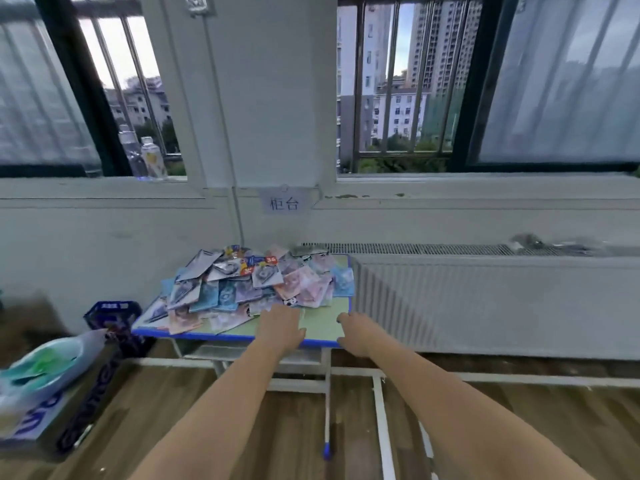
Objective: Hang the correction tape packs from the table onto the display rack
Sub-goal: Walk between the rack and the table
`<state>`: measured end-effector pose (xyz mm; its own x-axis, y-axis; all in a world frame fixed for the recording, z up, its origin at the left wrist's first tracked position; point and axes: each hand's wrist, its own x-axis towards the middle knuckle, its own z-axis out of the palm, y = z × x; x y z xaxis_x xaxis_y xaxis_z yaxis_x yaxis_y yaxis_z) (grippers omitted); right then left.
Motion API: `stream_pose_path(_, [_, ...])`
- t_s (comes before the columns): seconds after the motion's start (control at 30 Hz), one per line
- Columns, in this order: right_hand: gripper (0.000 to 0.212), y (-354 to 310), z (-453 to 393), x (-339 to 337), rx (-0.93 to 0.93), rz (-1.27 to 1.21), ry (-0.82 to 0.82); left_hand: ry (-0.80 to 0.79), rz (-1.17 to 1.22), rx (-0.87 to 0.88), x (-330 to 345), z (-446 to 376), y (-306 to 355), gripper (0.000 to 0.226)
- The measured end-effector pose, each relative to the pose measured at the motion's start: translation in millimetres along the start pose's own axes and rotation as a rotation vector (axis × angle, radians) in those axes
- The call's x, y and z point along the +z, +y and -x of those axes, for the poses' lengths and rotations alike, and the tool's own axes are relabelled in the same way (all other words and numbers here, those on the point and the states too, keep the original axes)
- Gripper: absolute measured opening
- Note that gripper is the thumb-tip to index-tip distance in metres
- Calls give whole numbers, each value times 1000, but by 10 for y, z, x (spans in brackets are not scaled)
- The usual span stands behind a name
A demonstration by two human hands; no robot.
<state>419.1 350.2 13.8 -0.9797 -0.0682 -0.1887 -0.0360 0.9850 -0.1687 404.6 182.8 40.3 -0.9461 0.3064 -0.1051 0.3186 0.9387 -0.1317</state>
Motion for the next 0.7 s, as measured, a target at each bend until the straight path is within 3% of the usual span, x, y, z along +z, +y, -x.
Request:
stream_pose_path(0.43, [47,391,-1922,339,128,-81,-167,-54,200,109,466,-2024,-304,34])
stream_pose_path(0.7, [35,696,-2782,412,330,-178,-160,-120,110,186,678,-3198,-489,39])
